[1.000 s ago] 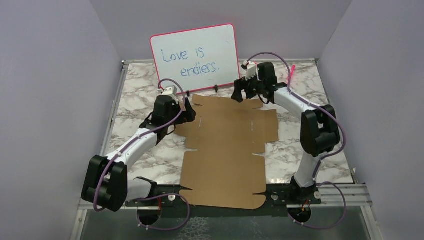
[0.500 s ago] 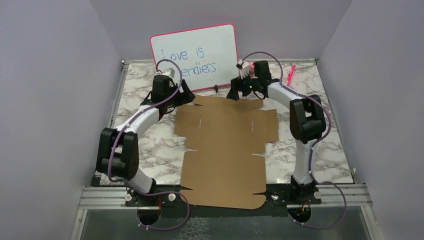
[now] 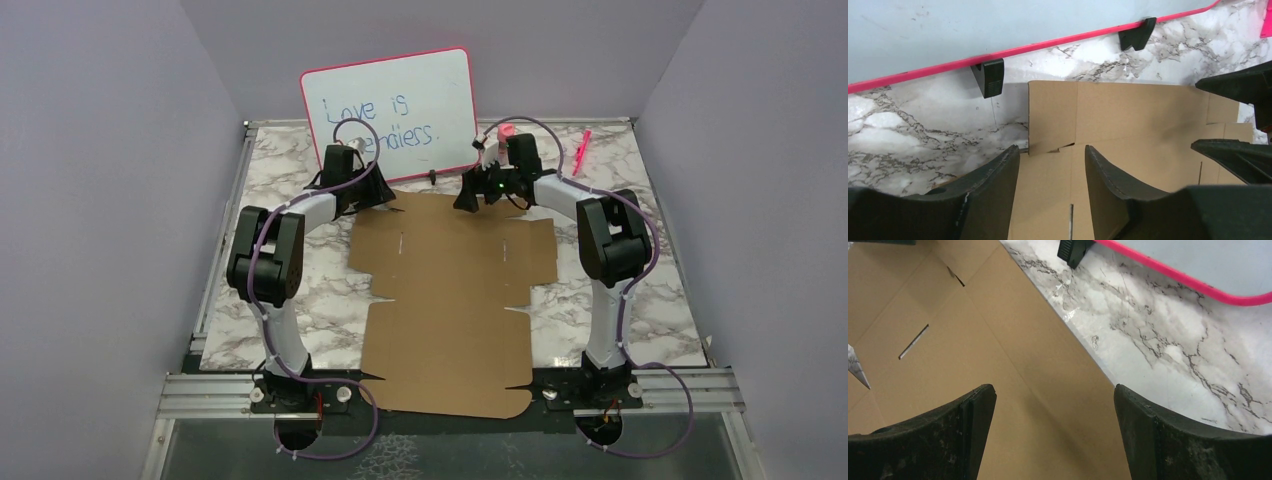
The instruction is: Fold the paper box
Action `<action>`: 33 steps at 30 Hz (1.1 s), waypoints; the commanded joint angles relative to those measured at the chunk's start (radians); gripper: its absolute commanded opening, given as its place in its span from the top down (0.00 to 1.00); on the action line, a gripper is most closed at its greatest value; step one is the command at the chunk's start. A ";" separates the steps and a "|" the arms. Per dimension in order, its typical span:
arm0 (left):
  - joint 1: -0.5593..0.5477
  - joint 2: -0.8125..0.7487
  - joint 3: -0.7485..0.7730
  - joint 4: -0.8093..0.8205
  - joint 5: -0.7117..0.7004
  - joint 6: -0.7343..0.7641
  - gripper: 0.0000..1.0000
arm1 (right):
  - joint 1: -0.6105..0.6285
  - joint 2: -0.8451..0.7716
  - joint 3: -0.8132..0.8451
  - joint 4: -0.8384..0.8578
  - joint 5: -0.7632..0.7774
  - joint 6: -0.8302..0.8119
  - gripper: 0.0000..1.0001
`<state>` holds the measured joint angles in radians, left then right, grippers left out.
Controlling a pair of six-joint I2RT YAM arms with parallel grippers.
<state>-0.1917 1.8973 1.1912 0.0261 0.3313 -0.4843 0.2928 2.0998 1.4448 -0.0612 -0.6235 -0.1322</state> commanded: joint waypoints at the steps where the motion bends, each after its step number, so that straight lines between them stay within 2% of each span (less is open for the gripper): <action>1: 0.003 0.047 0.046 0.042 0.017 0.042 0.49 | -0.004 -0.022 -0.034 0.052 -0.034 -0.006 0.07; 9: 0.003 0.108 0.078 0.061 0.026 0.061 0.54 | -0.003 -0.023 -0.046 0.086 -0.051 -0.009 0.07; 19: 0.003 0.154 0.110 0.100 0.051 0.092 0.67 | -0.004 -0.015 -0.038 0.074 -0.057 -0.023 0.07; 28: 0.003 0.086 -0.004 0.249 0.108 0.141 0.86 | -0.004 -0.004 0.025 -0.011 -0.084 -0.065 0.07; 33: 0.003 0.056 -0.053 0.293 0.148 0.167 0.90 | -0.004 0.015 0.076 -0.061 -0.148 -0.098 0.07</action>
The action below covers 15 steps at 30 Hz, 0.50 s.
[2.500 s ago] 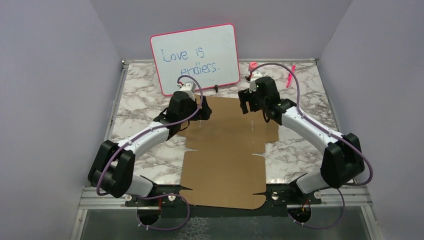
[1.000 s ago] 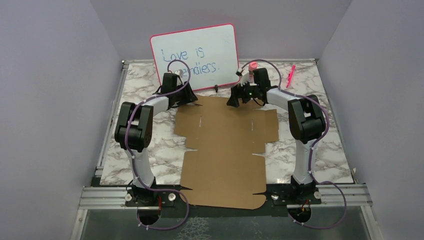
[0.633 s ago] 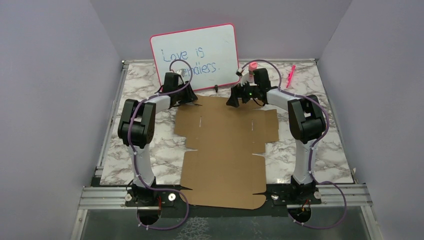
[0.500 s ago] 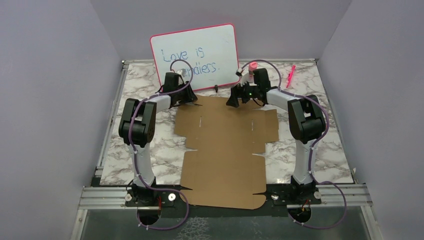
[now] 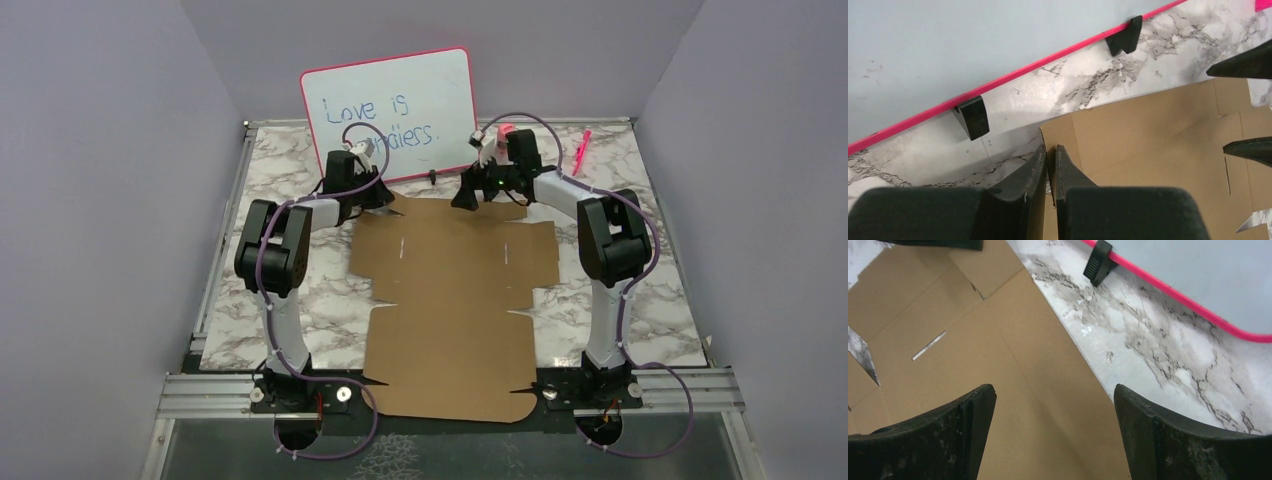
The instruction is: Fold the paper box
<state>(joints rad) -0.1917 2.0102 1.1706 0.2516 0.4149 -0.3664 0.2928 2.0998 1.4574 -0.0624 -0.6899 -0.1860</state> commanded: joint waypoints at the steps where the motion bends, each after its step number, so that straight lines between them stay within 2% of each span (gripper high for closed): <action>1: 0.003 -0.064 -0.041 0.075 0.072 0.053 0.91 | -0.004 0.024 0.079 -0.074 -0.091 -0.052 0.07; 15: -0.003 -0.214 -0.117 0.117 0.116 0.105 0.93 | -0.004 0.146 0.303 -0.318 -0.172 -0.196 0.08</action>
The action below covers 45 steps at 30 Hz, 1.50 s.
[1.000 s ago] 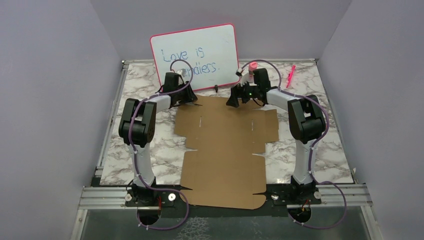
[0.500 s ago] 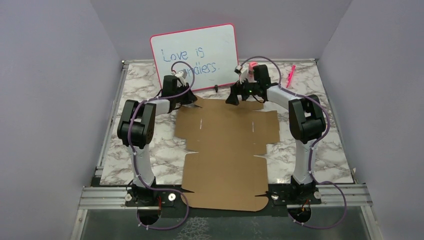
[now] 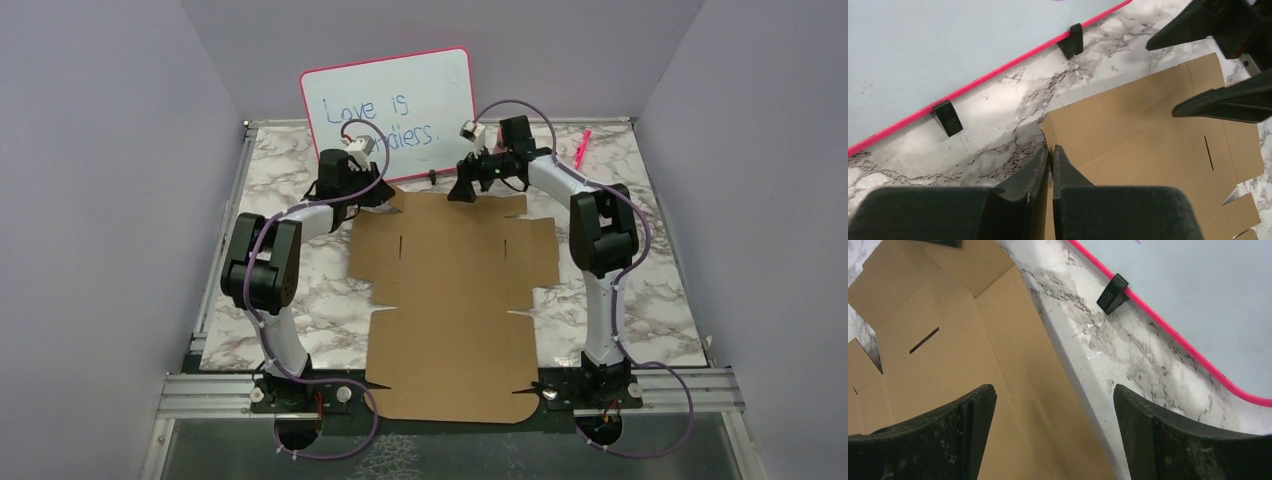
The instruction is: Fold the paper box
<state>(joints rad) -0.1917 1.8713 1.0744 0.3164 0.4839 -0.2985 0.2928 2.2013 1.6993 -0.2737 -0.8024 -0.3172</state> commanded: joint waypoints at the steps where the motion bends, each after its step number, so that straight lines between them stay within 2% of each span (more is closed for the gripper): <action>1: -0.004 -0.085 -0.024 0.053 0.047 0.042 0.93 | -0.004 0.052 0.071 -0.118 -0.057 -0.069 0.09; 12: -0.017 -0.138 -0.052 0.069 0.053 0.061 0.94 | -0.004 0.107 0.150 -0.242 -0.147 -0.166 0.24; 19: -0.020 -0.146 -0.057 0.072 0.050 0.063 0.94 | -0.004 0.143 0.219 -0.349 -0.195 -0.229 0.46; 25: -0.022 -0.144 -0.057 0.074 0.050 0.062 0.94 | -0.004 0.135 0.246 -0.437 -0.223 -0.311 0.59; 32: -0.025 -0.149 -0.061 0.075 0.050 0.058 0.93 | -0.002 0.112 0.249 -0.475 -0.221 -0.352 0.83; 41: -0.027 -0.178 -0.083 0.076 0.014 0.027 0.83 | 0.019 0.020 0.194 -0.437 -0.113 -0.378 0.87; 45: -0.026 -0.231 -0.108 0.075 -0.023 -0.007 0.74 | 0.039 -0.057 0.115 -0.382 -0.064 -0.420 0.92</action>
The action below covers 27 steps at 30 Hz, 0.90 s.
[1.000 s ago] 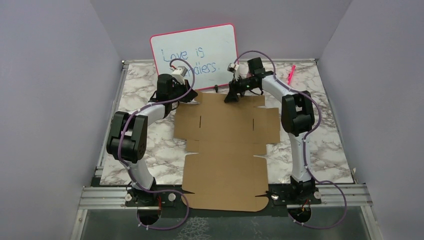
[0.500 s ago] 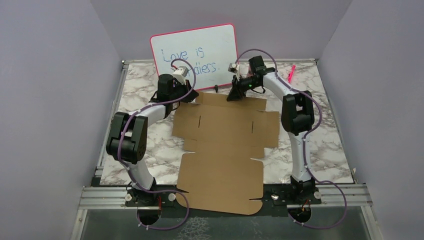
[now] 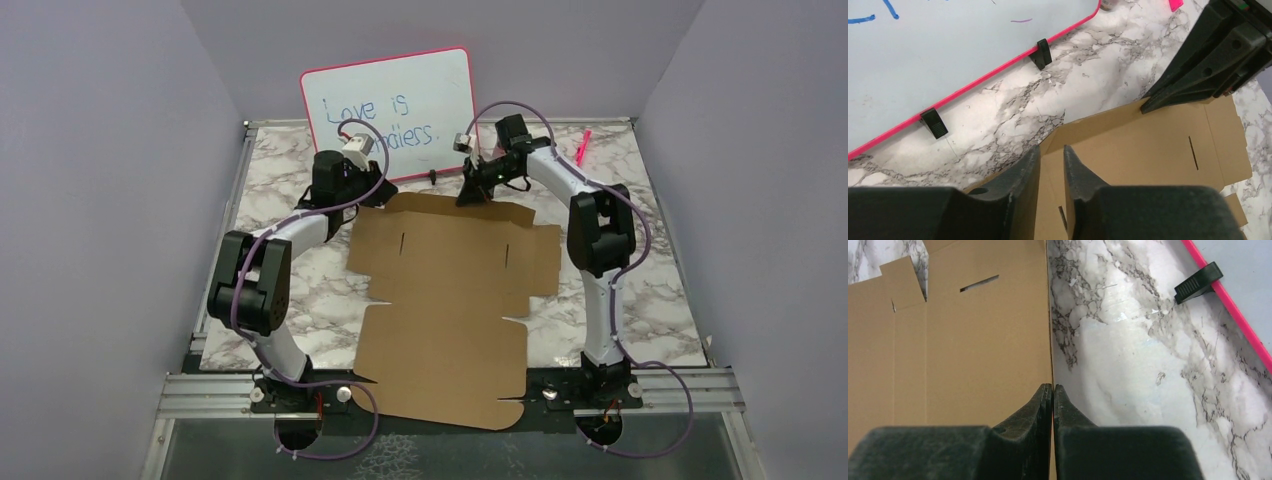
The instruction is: Fold the paper box
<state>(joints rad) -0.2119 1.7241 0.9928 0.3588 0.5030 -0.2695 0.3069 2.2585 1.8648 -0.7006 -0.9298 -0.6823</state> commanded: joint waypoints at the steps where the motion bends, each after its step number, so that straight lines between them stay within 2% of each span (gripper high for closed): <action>1: -0.006 -0.102 -0.032 0.032 -0.051 -0.046 0.71 | 0.029 -0.137 -0.078 0.058 0.076 -0.068 0.93; 6: -0.007 -0.198 -0.069 0.029 -0.085 -0.075 0.56 | 0.043 -0.250 -0.181 0.125 0.099 -0.127 0.98; 16: -0.006 -0.347 -0.050 -0.159 -0.259 -0.137 0.44 | 0.126 -0.448 -0.311 0.218 0.292 -0.251 0.99; 27: -0.006 -0.438 -0.050 -0.193 -0.237 -0.197 0.41 | 0.194 -0.619 -0.405 0.362 0.412 -0.380 0.99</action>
<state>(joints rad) -0.2119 1.3277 0.9234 0.1822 0.2638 -0.4301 0.4812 1.6894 1.4723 -0.4271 -0.5983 -0.9901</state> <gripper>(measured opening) 0.584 0.023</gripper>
